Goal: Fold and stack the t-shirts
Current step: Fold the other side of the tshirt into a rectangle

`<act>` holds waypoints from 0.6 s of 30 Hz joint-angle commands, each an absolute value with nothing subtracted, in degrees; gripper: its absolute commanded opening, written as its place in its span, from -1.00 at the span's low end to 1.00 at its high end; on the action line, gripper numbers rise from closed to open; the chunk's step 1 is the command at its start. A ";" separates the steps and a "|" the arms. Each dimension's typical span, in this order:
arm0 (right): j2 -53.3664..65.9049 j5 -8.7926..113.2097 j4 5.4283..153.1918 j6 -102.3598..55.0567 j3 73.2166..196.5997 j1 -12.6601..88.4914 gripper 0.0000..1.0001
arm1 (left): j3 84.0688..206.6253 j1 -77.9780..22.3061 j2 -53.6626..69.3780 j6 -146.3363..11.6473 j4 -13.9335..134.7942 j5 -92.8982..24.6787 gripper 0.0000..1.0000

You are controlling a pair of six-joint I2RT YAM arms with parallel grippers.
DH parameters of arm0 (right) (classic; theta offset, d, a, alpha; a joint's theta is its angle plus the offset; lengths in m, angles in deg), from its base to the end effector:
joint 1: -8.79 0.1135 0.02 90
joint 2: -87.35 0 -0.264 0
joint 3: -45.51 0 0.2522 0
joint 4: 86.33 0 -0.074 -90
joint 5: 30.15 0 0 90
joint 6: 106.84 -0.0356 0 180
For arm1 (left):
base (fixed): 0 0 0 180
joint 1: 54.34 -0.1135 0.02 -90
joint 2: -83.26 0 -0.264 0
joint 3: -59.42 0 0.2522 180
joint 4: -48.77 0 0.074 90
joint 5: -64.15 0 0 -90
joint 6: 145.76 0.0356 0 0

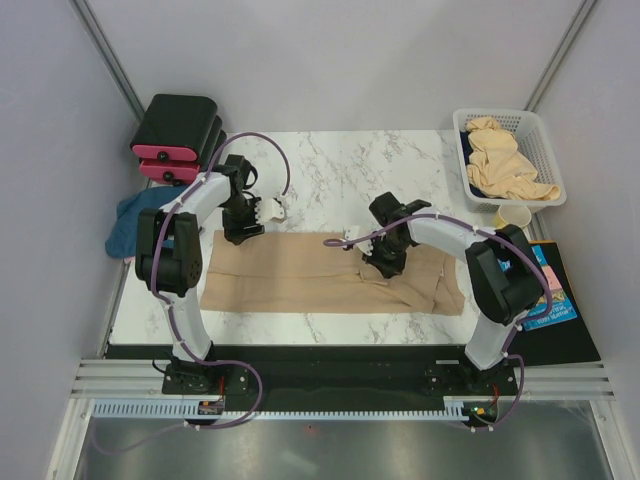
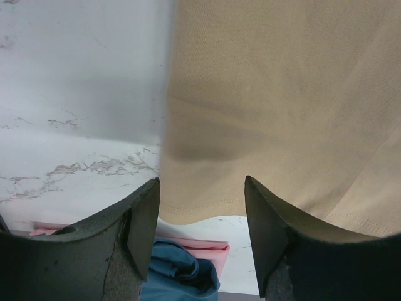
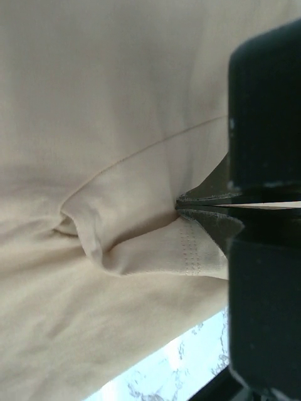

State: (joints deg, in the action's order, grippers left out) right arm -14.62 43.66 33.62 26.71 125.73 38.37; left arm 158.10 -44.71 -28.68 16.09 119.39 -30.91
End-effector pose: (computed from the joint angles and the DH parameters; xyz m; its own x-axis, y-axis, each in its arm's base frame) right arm 0.2772 0.1688 0.1712 -0.2734 -0.9160 -0.2935 -0.9617 0.2545 0.1017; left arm 0.3700 -0.0660 0.1917 -0.1382 0.9835 -0.1165 0.9863 0.1474 0.0740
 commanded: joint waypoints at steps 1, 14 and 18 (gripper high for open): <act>-11.44 39.55 28.85 26.23 127.82 39.55 -1.00 | 157.99 -44.49 -26.69 15.69 118.96 -31.74 0.26; -9.94 33.83 23.13 24.12 131.70 44.12 -1.00 | 160.10 -42.30 -28.88 17.01 119.05 -31.65 0.26; -8.63 42.95 27.93 22.72 130.56 43.69 -0.94 | 161.24 -41.94 -29.50 16.66 119.05 -31.47 0.26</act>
